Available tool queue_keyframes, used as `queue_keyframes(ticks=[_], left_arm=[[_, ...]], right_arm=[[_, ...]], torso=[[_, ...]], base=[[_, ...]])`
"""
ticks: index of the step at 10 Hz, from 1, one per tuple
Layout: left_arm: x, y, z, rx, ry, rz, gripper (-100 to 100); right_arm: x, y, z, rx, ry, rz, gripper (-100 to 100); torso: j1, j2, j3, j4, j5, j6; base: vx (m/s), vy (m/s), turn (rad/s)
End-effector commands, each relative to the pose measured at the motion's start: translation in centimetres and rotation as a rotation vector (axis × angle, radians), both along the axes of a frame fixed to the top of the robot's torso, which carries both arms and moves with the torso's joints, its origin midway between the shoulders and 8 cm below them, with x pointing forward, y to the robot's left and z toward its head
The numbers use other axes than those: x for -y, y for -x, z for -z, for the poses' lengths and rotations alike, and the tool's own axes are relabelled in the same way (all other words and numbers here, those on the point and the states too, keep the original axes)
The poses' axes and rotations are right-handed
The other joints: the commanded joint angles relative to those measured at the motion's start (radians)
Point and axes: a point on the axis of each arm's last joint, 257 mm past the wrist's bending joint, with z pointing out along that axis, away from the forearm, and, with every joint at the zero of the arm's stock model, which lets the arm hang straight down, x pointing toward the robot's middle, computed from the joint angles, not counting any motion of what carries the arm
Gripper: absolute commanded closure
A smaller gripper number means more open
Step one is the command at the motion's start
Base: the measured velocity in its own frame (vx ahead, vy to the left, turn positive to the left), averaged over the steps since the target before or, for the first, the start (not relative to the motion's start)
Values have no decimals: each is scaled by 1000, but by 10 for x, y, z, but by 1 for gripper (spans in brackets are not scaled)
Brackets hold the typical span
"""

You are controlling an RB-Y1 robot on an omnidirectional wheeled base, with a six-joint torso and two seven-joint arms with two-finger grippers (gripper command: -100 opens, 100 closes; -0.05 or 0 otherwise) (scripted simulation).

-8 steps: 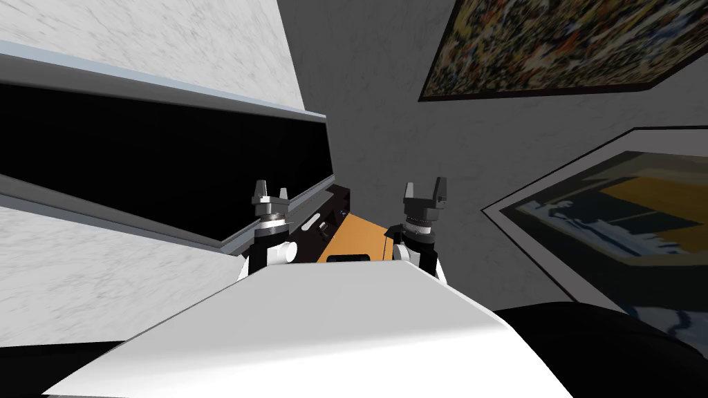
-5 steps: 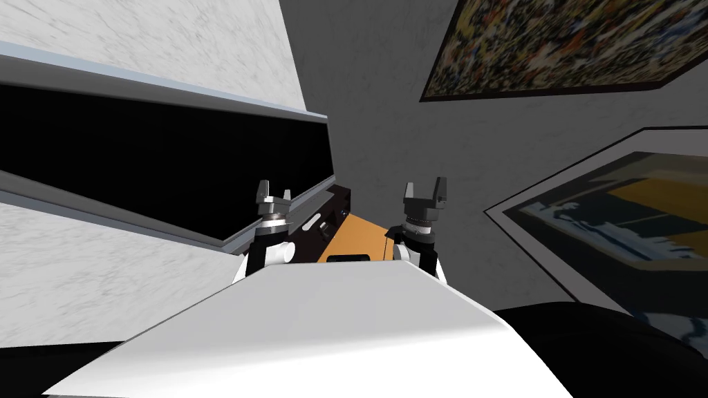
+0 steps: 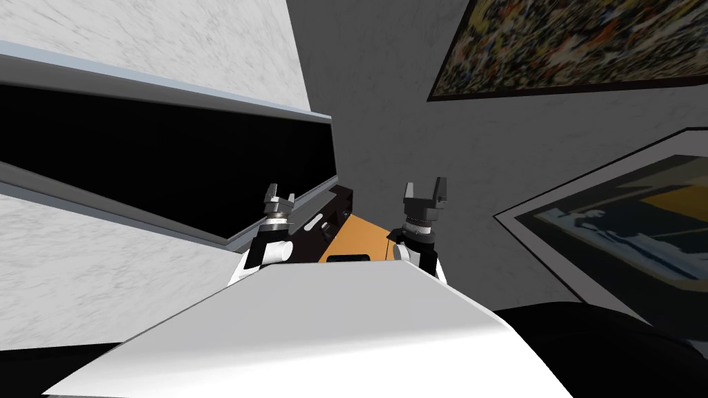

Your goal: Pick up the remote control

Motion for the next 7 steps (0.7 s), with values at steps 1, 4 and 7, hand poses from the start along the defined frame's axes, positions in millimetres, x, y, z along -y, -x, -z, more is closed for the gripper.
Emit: queue_keyframes(ticks=[1,4,7], left_arm=[[-4,-9,14,-51,26,4,-100],[-14,-23,37,-125,80,10,-100],[-19,-30,53,-180,114,11,-100]], right_arm=[[0,0,0,0,0,0,0],[0,0,0,0,0,0,0],[0,0,0,0,0,0,0]], torso=[[0,0,0,0,0,0],[0,0,0,0,0,0],[0,0,0,0,0,0]], base=[[21,7,51],[26,5,77],[23,3,56]])
